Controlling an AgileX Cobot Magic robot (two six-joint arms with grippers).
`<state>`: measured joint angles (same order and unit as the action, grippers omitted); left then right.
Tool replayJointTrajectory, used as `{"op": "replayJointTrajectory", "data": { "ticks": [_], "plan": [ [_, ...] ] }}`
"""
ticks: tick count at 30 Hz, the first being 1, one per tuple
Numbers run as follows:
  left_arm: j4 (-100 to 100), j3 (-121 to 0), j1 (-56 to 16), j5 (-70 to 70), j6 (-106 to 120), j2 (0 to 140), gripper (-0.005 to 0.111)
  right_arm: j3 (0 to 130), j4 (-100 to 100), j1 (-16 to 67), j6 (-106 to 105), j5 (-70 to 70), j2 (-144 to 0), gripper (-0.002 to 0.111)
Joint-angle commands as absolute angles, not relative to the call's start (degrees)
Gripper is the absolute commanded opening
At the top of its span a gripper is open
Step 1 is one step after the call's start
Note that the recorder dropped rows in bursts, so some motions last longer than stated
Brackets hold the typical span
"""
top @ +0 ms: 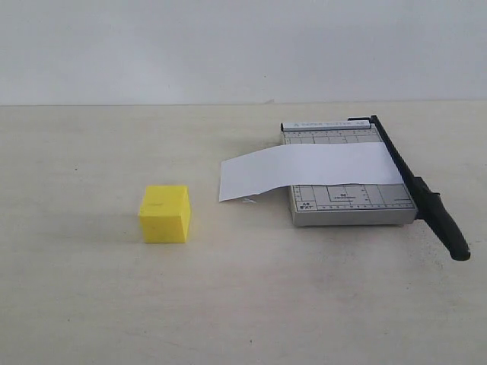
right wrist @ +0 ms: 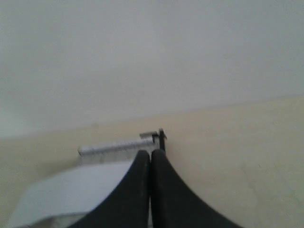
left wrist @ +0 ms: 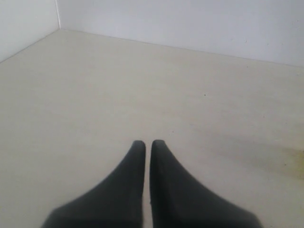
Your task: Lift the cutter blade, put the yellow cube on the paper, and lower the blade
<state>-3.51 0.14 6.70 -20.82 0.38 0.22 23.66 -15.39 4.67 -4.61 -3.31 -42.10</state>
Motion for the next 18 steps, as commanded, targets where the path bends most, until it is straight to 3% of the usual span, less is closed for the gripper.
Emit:
{"op": "replayJointTrajectory", "data": {
  "ticks": [1,5,7,9,11,15,18],
  "plan": [
    [-3.57,0.00,6.80,-20.41,0.42,0.00,0.004,30.50,-14.41,4.57,-9.05,-1.89,-57.08,0.000],
    [-3.57,0.00,6.80,-20.41,0.42,0.00,0.004,36.72,-14.41,4.57,-10.74,9.35,-64.45,0.000],
    [-3.57,0.00,6.80,-20.41,0.42,0.00,0.004,38.14,-14.41,4.57,-15.12,18.20,-67.34,0.009],
    [-3.57,0.00,6.80,-20.41,0.42,0.00,0.004,38.14,-14.41,4.57,-17.43,18.58,-69.99,0.039],
    [-3.57,0.00,6.80,-20.41,0.42,0.00,0.004,38.14,-14.41,4.57,-17.03,18.96,-71.05,0.057],
    [-3.57,0.00,6.80,-20.41,0.42,0.00,0.004,37.23,-13.97,4.57,-17.55,19.10,-71.48,0.058],
    [-3.57,0.00,6.80,-20.41,0.42,0.00,0.004,32.65,-14.59,4.57,-18.83,8.78,-71.46,0.058]
  ]
}}
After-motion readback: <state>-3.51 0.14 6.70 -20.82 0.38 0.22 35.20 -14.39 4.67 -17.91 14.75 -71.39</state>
